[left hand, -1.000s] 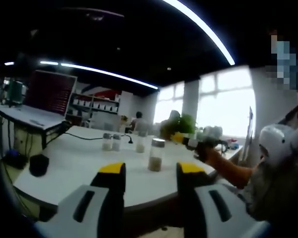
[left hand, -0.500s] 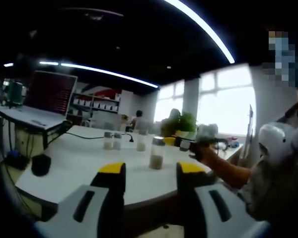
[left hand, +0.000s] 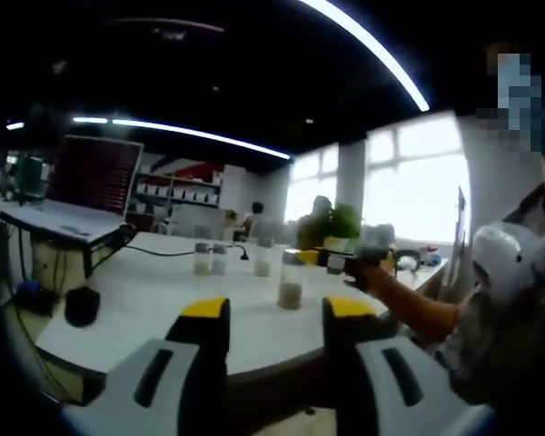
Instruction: Rotate the seasoning bottle until the label or dispensing opening points toward the visible target arrow and the bottle remains upright within the marked orientation range
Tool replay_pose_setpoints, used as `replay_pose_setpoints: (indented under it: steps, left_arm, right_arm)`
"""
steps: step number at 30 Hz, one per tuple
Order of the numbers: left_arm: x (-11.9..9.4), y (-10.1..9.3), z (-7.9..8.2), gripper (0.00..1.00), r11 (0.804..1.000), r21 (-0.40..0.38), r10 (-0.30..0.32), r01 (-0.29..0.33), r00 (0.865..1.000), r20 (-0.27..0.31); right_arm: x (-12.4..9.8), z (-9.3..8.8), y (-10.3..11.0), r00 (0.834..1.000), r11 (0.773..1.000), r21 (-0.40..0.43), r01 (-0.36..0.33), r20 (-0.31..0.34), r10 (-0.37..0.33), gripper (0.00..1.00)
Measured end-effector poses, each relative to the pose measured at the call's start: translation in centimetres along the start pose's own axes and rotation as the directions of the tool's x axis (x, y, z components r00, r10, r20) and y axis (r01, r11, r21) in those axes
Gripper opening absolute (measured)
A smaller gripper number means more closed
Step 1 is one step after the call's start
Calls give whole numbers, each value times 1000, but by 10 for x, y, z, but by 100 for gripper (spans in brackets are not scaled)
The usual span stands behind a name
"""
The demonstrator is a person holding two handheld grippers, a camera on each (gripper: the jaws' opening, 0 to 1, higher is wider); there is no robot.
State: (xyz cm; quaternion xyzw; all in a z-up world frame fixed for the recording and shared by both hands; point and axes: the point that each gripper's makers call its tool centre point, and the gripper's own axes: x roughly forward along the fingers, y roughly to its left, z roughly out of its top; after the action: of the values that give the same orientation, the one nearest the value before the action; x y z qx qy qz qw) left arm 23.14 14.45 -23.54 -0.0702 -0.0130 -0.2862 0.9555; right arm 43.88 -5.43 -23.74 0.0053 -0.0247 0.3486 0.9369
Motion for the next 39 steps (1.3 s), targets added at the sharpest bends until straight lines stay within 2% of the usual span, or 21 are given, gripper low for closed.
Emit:
replay_pose_setpoints:
  steps: [11,18,23,28,39]
  left_arm:
    - [-6,-1,2,43,1000,0,-9,9,1000,2]
    - [-7,0,3,43,1000,-5,-5,5,1000,8]
    - [-11,-5,10,43,1000,-7,-21,21,999,25]
    - [-12,-2,14,42,1000,-2,-4,5,999,34]
    - [-8,-6,14,42,1000,1,-16,16,999,31]
  right_arm:
    - [0,-2,6,999,999,11,-42,-12,43,36]
    - [-1,-2,8,998,998,11,-59,-16,59,35]
    - [0,-1,6,997,997,17,-71,-13,72,35]
    - [0,-1,6,996,996,19,-88,-9,88,34]
    - [-3,-2,7,984,983,65,-172,-25,174,34]
